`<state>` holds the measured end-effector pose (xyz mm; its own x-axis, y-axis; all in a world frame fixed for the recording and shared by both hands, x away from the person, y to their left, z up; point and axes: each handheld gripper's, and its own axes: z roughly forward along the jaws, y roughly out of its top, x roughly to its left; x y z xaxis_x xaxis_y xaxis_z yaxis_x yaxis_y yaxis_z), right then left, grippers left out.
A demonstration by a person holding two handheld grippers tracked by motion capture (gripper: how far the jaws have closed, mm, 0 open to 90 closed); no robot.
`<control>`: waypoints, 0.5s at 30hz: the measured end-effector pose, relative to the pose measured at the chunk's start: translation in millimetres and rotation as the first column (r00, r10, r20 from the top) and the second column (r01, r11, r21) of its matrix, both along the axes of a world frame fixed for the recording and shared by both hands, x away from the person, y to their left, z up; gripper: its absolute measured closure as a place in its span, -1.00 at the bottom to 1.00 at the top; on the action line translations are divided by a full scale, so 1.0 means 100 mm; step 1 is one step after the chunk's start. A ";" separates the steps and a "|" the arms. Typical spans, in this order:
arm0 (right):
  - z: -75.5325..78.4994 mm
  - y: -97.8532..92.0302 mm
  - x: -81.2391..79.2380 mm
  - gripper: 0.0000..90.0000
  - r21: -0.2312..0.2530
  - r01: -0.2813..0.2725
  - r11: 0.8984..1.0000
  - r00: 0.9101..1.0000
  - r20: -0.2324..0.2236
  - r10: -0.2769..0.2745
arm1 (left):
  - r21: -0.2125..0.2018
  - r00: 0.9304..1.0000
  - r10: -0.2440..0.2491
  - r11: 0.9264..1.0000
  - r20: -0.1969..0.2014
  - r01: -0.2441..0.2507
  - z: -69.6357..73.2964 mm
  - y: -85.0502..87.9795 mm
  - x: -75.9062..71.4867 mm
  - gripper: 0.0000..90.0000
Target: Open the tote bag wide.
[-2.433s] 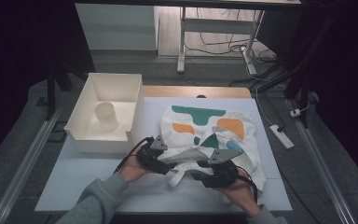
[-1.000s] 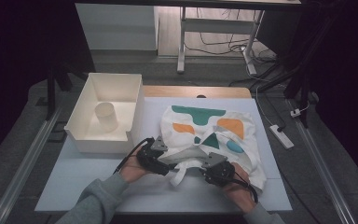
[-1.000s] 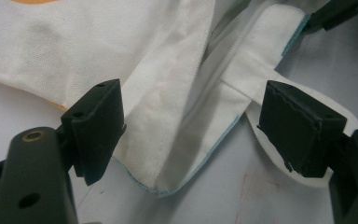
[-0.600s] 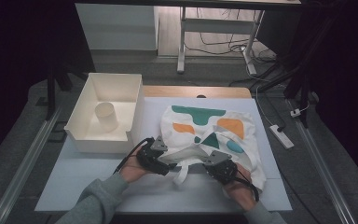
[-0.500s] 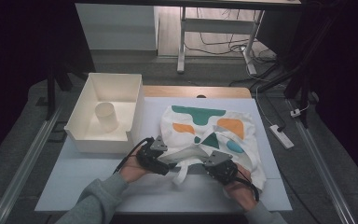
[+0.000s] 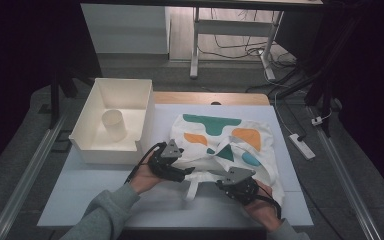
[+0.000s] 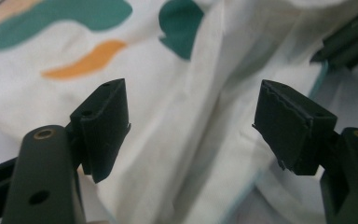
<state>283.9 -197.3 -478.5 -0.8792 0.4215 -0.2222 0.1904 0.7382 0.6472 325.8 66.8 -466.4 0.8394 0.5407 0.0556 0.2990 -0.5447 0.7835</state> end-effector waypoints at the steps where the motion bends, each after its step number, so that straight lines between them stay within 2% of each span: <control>1: 0.00 -0.01 -0.02 0.98 -0.003 -0.005 1.000 1.000 -0.002 0.005 | 0.000 1.000 0.000 1.000 0.000 0.000 0.00 0.00 0.00 -0.41; 2: 0.00 -0.01 -0.03 0.98 0.001 -0.008 1.000 1.000 -0.003 0.008 | 0.008 1.000 -0.009 1.000 0.027 0.009 0.06 -0.06 0.01 -0.41; 4: 0.01 -0.03 -0.06 0.98 0.013 -0.011 1.000 1.000 -0.011 0.011 | -0.002 0.999 -0.021 1.000 0.036 0.021 0.12 -0.12 0.02 -0.41; 8: 0.01 -0.07 -0.11 0.98 0.022 -0.014 1.000 1.000 -0.018 0.014 | -0.011 0.998 -0.036 0.999 0.043 0.037 0.17 -0.22 0.05 -0.40; 12: 0.01 -0.08 -0.12 0.98 0.023 -0.015 1.000 1.000 -0.024 0.016 | -0.002 0.997 -0.060 0.998 0.038 0.061 0.19 -0.36 0.10 -0.39; 15: 0.01 -0.08 -0.12 0.98 0.024 -0.017 1.000 1.000 -0.022 0.018 | 0.007 0.996 -0.083 0.997 0.039 0.083 0.17 -0.47 0.14 -0.28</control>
